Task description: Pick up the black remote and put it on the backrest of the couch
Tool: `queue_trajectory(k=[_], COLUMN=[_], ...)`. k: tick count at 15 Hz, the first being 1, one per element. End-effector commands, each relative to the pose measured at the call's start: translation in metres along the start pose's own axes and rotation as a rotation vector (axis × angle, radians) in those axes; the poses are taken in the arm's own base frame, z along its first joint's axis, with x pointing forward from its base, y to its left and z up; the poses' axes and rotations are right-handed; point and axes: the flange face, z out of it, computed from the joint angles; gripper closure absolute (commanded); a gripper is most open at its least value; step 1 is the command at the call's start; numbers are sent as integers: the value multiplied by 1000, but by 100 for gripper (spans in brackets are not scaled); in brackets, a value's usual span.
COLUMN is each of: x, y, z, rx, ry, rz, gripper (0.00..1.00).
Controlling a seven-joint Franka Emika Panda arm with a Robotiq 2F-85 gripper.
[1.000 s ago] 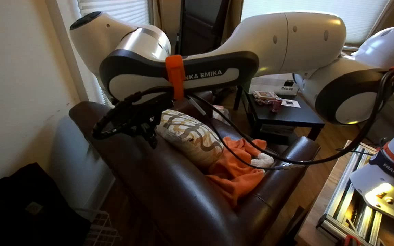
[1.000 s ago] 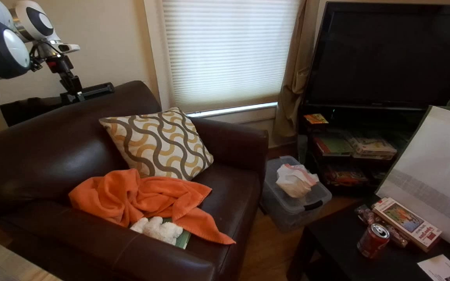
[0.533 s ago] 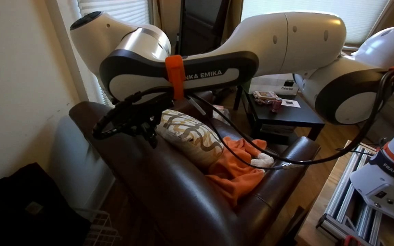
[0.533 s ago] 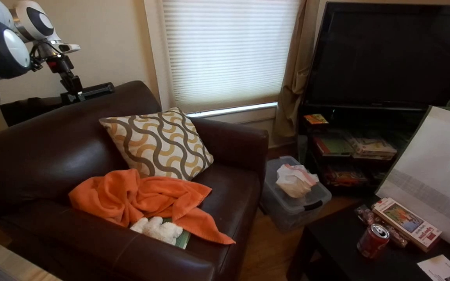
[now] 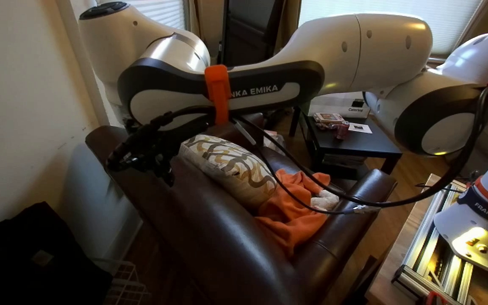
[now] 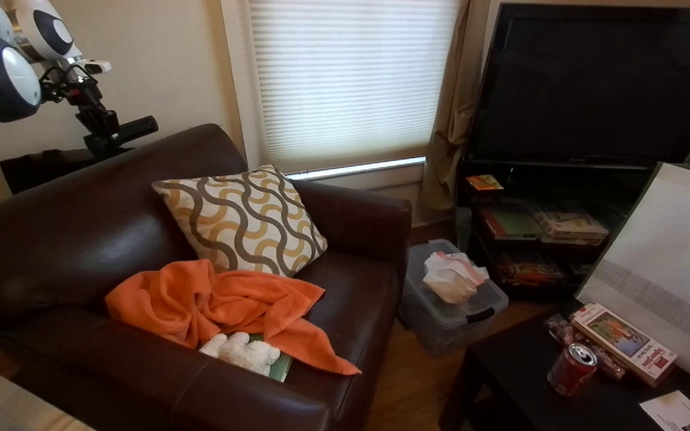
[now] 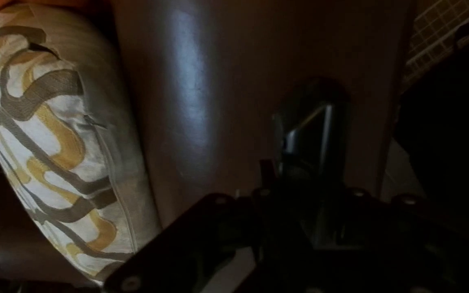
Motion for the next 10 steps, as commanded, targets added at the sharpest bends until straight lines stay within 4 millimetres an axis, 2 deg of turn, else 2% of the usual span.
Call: queue_trajectory(k=[1,10], x=[-4,-2], y=[0,4], z=[7,31], rx=[-3,-17], ry=[-33,-49], rz=[-65,-39], gripper=[93,93])
